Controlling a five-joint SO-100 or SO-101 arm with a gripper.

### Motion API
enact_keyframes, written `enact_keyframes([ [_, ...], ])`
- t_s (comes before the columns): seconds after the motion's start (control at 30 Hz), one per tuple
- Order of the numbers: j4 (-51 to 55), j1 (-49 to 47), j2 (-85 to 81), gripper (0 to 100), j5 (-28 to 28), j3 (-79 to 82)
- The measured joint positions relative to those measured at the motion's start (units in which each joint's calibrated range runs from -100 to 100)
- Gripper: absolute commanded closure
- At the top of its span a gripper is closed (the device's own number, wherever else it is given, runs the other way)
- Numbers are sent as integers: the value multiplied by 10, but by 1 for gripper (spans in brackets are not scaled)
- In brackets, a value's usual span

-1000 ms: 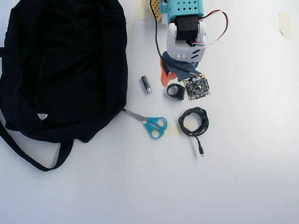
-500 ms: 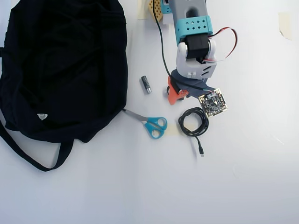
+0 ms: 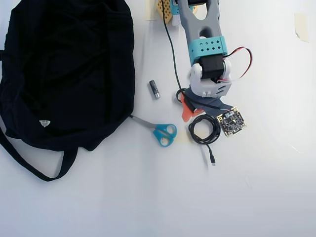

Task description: Put the cable into the black bag

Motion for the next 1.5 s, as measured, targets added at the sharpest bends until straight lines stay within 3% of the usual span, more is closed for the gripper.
enact_keyframes([
  [0.13,-12,0,29,79,9,-10],
  [0.4,-24,0,95,65,23,-52],
  [0.77,-27,-10,118,65,27,-86],
  [1.13,5,-78,116,65,26,-141],
  [1.5,6,-136,116,65,-13,-141],
])
